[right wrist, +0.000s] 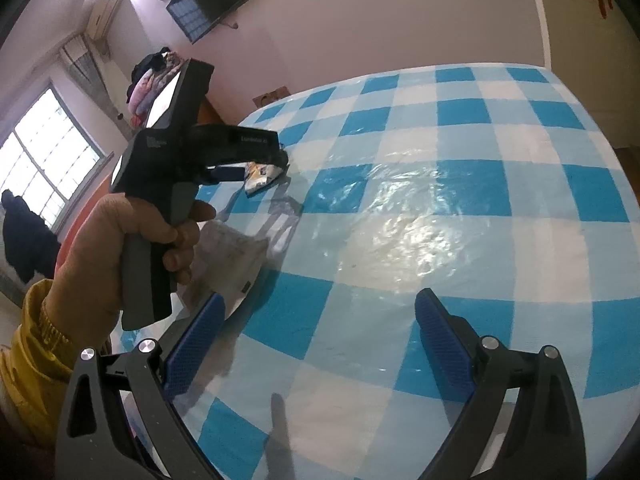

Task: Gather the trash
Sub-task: 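Grasp the small bread bag with the left tool, then hold the bread bag in the left tool while the right tool grasps the white envelope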

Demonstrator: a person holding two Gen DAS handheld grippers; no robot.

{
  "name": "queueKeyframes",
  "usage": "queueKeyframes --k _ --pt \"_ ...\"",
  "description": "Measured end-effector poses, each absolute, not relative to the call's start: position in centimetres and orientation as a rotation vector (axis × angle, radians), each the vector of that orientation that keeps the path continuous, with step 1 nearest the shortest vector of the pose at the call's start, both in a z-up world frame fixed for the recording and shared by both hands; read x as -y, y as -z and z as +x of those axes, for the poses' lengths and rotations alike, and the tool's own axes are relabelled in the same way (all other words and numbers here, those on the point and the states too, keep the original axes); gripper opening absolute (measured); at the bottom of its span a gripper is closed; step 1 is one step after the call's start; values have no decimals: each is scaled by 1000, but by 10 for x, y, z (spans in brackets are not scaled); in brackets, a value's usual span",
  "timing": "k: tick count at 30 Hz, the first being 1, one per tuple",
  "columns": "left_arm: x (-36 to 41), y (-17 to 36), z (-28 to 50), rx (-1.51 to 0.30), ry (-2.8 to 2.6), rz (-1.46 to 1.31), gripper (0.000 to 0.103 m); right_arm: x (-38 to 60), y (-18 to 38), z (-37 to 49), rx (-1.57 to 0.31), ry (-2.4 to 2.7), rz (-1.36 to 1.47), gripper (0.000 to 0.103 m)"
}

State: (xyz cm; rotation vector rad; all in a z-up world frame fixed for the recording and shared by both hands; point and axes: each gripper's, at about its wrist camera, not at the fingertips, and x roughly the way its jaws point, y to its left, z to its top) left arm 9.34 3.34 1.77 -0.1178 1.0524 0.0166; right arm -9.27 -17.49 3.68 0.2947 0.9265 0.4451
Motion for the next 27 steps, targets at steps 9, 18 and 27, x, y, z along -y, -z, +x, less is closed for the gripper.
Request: queueKeyframes --k 9,18,27 --pt "-64 -28 76 -1031 12 -170 54 143 -30 -78 -998 -529 253 95" --pt "-109 -42 49 -1000 30 -208 54 95 -36 -58 -963 -654 90 95" --pt "-151 -48 17 -976 17 -235 54 48 -37 -29 -925 -777 -88 95"
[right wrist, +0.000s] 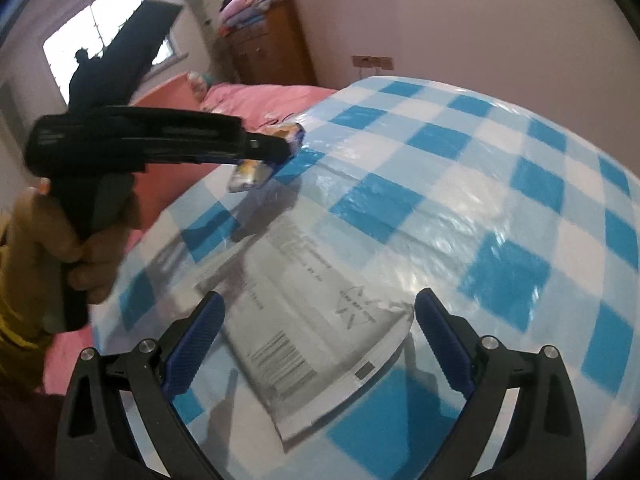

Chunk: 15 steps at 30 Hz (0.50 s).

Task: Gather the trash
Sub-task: 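Hold the bread bag in the left tool while the right tool grasps the white envelope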

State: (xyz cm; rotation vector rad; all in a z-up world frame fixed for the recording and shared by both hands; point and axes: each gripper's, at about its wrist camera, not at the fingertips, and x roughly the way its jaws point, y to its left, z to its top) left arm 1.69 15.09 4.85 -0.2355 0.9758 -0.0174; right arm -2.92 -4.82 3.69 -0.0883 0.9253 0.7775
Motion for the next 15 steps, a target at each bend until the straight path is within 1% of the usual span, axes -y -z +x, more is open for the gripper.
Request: queueKeyframes --k 9,15 --pt "-176 -53 -8 -959 24 -238 54 22 -52 -20 -887 -829 -170 95" --pt "-179 -51 -14 -962 36 -246 54 1 -27 -11 -990 -890 -243 95"
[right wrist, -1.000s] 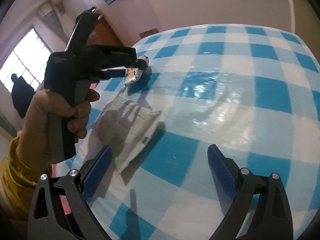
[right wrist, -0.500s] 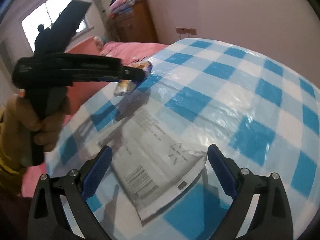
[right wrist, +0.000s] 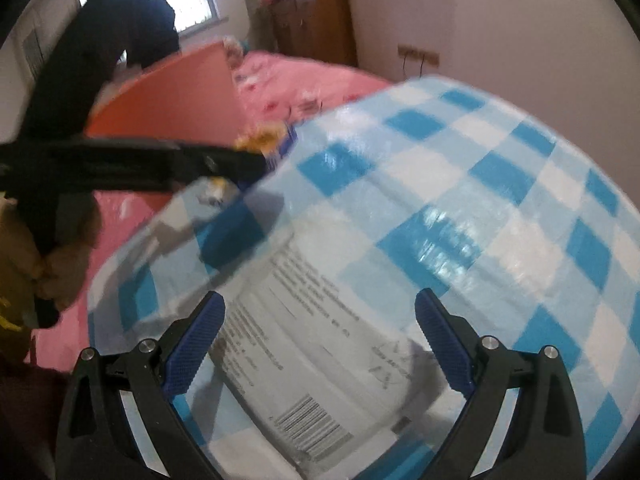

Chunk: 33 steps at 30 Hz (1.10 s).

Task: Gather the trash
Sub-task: 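Hold the bread bag in the left tool while the right tool grasps the white envelope, then carry the bread bag in the left tool while the right tool carries the envelope to the bucket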

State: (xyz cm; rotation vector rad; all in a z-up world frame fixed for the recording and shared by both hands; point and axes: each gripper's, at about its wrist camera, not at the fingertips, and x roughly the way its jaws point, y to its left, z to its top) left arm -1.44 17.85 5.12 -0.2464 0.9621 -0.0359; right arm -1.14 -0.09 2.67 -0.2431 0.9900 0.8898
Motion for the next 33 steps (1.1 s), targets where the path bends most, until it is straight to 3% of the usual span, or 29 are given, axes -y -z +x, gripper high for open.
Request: queueKeyframes --k 8,20,25,33 --pt "-179 -53 -22 -954 56 -244 54 -2 -18 -40 -1031 -950 -298 97" --pt "-176 -58 -35 -945 78 -236 54 -12 -12 -56 -938 -784 -299 97" --pt "-174 -59 -38 -947 87 -232 54 -9 -14 -58 -930 -742 -260 84" --pt "-166 -63 -46 -938 102 -206 54 4 -17 -71 -922 -654 -187 79"
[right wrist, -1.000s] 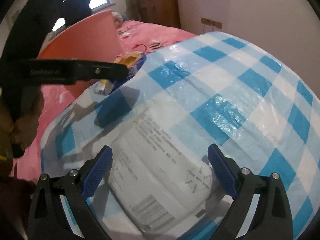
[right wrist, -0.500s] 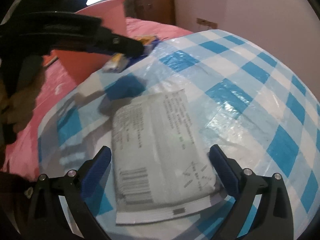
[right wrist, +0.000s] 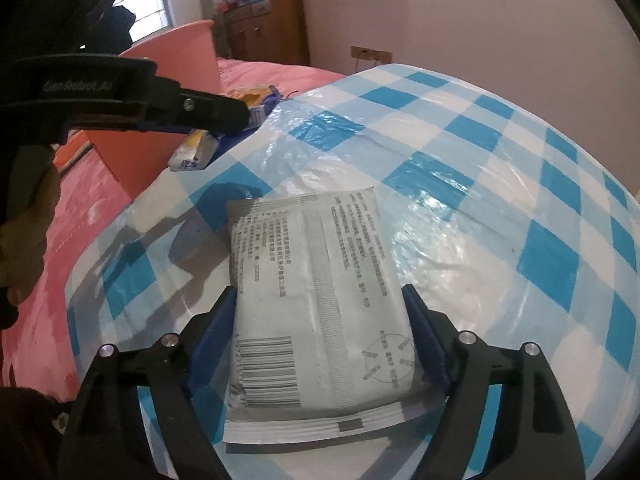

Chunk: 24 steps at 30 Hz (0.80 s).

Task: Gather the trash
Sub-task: 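Carry the bread bag in the left tool while the right tool carries the envelope to the bucket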

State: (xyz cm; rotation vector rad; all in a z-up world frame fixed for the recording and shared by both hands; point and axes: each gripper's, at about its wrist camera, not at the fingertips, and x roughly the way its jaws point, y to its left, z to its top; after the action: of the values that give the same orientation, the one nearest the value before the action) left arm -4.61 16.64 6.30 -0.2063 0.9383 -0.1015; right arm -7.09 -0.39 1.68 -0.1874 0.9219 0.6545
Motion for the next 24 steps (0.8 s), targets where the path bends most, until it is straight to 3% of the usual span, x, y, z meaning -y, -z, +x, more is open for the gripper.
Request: queueKeyframes --k 24 --pt "-162 -132 -79 -770 147 -132 54 50 -96 -90 -842 -480 -43 77"
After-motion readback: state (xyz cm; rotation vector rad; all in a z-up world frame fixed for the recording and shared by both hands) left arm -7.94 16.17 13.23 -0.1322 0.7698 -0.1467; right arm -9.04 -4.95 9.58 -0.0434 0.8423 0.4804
